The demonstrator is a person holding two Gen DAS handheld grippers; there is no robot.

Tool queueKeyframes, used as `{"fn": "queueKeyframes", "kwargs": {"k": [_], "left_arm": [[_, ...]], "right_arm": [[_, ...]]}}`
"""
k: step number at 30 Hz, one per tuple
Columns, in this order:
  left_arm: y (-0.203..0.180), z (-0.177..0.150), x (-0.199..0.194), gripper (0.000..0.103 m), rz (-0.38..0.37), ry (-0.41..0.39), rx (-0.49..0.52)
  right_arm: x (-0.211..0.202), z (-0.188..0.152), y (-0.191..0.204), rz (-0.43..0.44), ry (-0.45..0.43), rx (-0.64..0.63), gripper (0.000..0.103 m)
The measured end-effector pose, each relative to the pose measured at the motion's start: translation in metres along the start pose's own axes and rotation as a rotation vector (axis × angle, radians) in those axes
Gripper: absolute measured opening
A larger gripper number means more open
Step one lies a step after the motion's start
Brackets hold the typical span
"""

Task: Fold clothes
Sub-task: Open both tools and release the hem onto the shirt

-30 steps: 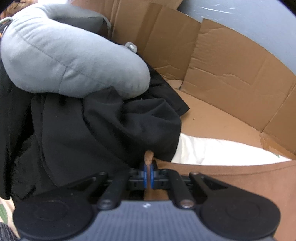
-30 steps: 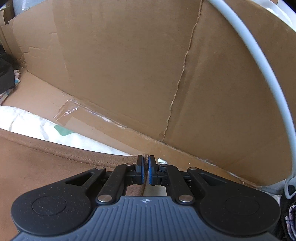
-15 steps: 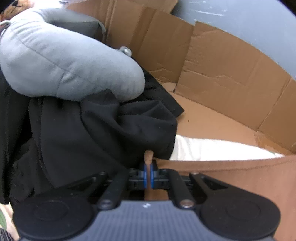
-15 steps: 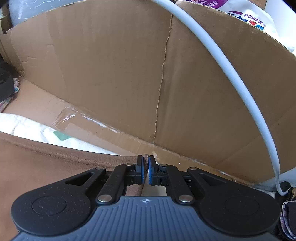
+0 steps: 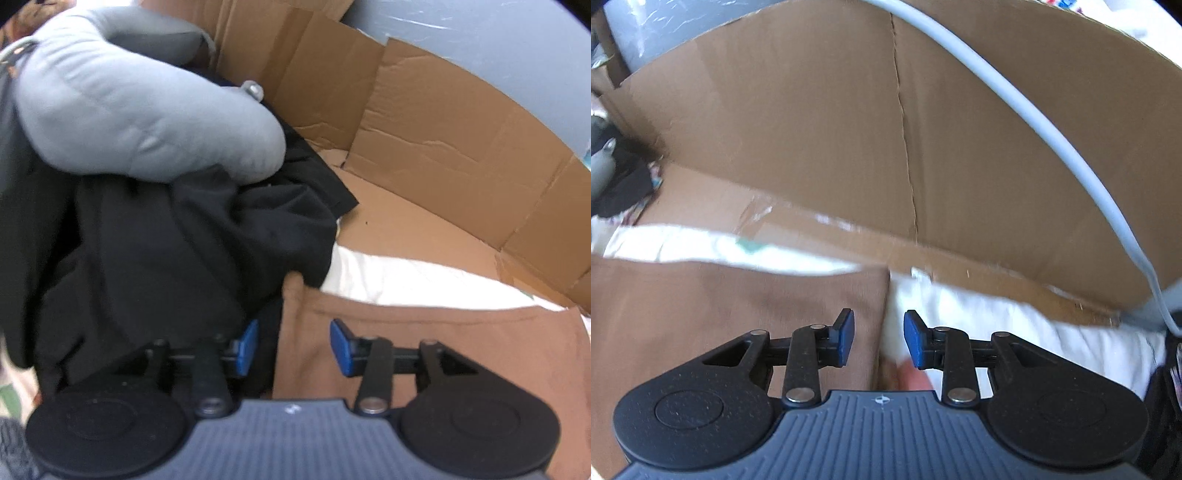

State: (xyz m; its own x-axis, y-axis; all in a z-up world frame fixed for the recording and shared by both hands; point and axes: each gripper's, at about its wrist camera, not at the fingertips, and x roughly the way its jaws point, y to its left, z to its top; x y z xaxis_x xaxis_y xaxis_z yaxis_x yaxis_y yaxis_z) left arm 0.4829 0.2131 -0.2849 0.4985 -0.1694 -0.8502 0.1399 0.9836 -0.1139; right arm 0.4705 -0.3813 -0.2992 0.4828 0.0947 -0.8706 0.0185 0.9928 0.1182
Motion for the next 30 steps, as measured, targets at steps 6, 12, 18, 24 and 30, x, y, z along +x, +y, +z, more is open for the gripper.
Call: {"fn": "queueKeyframes", "kwargs": {"k": [6,12,18,24,30], "left_arm": [[0.009,-0.032,-0.024,0.045,0.007,0.022,-0.023],[0.019,-0.069,-0.021,0.039,-0.018,0.092,-0.076],[0.02,-0.086,-0.021,0.035,-0.013,0.109,-0.104],[0.019,-0.093,-0.031,0.035,-0.009,0.115,-0.128],[0.02,-0.103,-0.05,0.035,-0.016,0.134,-0.124]], "right_arm": [[-0.01,-0.035,-0.01,0.031,0.055,0.025,0.036],[-0.005,-0.061,-0.018,0.066,0.073,0.086,0.036],[-0.01,-0.06,-0.024,0.108,0.047,0.153,0.032],[0.0,-0.053,-0.004,0.12,0.078,0.101,0.032],[0.015,-0.062,0.0,0.117,0.157,0.081,0.0]]}}
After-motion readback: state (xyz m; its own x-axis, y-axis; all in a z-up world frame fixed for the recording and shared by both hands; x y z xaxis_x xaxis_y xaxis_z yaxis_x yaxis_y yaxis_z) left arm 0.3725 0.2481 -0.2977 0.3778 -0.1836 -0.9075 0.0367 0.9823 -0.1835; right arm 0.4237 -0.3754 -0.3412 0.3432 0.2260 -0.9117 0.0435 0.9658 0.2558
